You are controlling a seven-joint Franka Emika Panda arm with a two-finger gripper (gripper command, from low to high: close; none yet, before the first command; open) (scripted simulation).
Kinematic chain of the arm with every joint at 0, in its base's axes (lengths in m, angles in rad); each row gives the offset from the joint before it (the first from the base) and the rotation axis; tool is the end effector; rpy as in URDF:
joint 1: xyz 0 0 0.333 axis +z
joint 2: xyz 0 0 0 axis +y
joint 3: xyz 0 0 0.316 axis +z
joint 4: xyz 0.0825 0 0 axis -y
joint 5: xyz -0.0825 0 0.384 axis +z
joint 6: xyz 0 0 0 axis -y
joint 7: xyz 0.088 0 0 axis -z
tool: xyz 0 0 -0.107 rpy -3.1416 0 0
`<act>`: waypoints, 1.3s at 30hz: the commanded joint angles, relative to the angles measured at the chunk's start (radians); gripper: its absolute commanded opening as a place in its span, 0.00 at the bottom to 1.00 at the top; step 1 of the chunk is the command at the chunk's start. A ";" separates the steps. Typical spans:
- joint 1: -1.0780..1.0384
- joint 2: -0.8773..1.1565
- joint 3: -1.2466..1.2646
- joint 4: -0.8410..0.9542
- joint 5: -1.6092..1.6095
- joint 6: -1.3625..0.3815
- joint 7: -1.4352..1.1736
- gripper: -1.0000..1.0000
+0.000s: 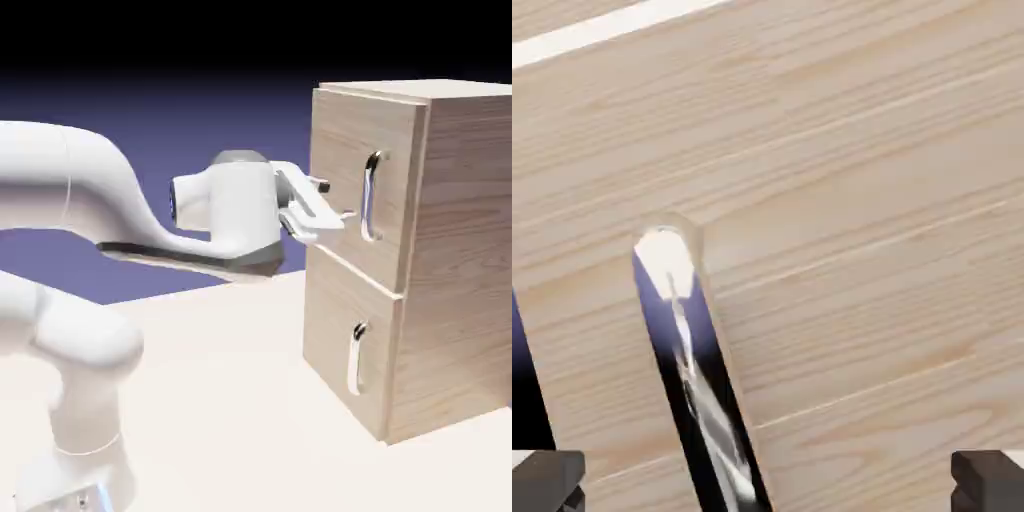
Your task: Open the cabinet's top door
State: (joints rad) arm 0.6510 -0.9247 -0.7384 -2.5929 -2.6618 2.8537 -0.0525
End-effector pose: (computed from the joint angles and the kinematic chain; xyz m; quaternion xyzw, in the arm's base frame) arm 0.3506 -0.0303 0.5084 0.3305 0.6493 0.3308 0.5998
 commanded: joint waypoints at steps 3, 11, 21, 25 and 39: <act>0.031 -0.017 -0.036 0.011 -0.131 -0.009 -0.039 0.50; 0.210 0.090 -0.157 0.138 -0.235 -0.061 -0.012 0.50; -0.079 0.156 0.111 0.042 -0.158 -0.100 0.115 0.00; -0.207 0.112 0.247 -0.046 0.016 -0.154 0.026 0.00; -0.429 -0.087 0.648 -0.268 0.625 -0.363 -0.259 0.00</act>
State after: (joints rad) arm 0.2222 -1.0116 -0.0903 -2.8611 -2.0391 2.4898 -0.3124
